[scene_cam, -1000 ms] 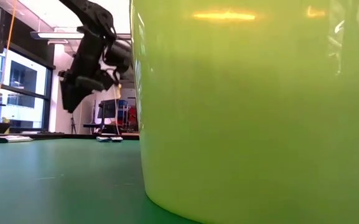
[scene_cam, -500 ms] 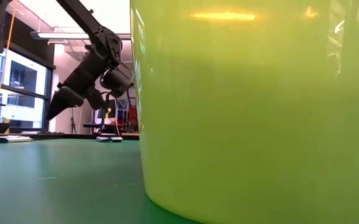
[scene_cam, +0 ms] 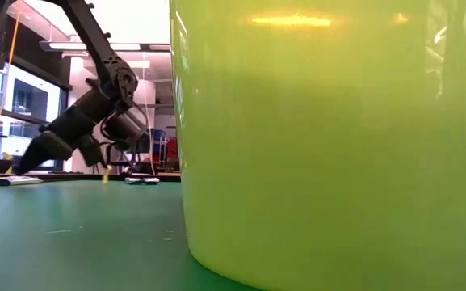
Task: Sort candy by brand, put in halloween buckets
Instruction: Put the white chocolate into the green bucket
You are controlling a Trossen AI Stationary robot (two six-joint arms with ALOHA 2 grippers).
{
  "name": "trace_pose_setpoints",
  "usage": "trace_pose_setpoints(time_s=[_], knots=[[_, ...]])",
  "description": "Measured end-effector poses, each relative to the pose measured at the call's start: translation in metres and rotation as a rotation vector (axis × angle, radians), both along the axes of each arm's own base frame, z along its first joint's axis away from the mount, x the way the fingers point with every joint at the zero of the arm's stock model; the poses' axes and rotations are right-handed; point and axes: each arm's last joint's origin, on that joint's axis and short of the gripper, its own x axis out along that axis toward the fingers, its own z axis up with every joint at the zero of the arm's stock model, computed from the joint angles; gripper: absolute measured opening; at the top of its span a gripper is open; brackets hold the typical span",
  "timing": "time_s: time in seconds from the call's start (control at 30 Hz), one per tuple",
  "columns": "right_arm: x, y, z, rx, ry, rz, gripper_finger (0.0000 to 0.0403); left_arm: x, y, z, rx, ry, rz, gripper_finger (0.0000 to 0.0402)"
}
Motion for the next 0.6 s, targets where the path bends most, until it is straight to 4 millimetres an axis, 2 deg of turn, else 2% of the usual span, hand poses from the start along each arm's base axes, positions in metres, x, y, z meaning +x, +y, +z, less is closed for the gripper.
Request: trace_pose_setpoints(time_s=[0.43,0.6], knots=[[0.011,-0.019,0.004,0.028,-0.074,-0.095,0.022,-0.013,0.009,-0.006,-0.014,-0.007,-0.023,0.0],[0.015,-0.024,0.007,0.044,-0.112,-0.118,0.022,-0.007,0.008,-0.006,-0.039,-0.067,-0.025,0.0]])
